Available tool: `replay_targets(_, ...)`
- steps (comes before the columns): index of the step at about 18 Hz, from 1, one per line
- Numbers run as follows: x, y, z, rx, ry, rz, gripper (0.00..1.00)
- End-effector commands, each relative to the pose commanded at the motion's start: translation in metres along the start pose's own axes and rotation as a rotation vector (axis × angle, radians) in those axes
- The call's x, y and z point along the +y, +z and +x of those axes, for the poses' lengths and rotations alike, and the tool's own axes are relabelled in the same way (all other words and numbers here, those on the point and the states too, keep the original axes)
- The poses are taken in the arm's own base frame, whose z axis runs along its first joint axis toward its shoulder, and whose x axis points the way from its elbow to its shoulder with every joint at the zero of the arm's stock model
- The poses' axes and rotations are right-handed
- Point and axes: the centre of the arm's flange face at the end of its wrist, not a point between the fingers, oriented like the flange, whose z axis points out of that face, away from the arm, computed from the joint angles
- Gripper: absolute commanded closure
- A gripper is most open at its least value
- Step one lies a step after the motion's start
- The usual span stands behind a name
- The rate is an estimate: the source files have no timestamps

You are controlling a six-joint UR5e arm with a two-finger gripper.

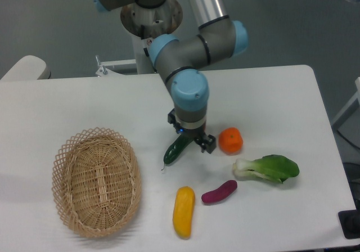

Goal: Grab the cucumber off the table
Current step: 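Move the gripper over the green cucumber and lower toward it, then lower the open gripper around the cucumber and close on it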

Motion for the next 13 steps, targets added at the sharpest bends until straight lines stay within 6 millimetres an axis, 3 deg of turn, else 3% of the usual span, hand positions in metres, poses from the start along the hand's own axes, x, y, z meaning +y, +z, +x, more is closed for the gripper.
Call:
replay_targets(2, -0.004, 0.004, 0.009, -0.006, 0.010, -0.035, 0.00)
replay_targets(7, -0.007, 0.005, 0.007, -0.023, 0.010, -0.024, 0.00)
replay_targets(13, -0.007, 0.022, 0.009, -0.020, 0.008, -0.025, 0.00)
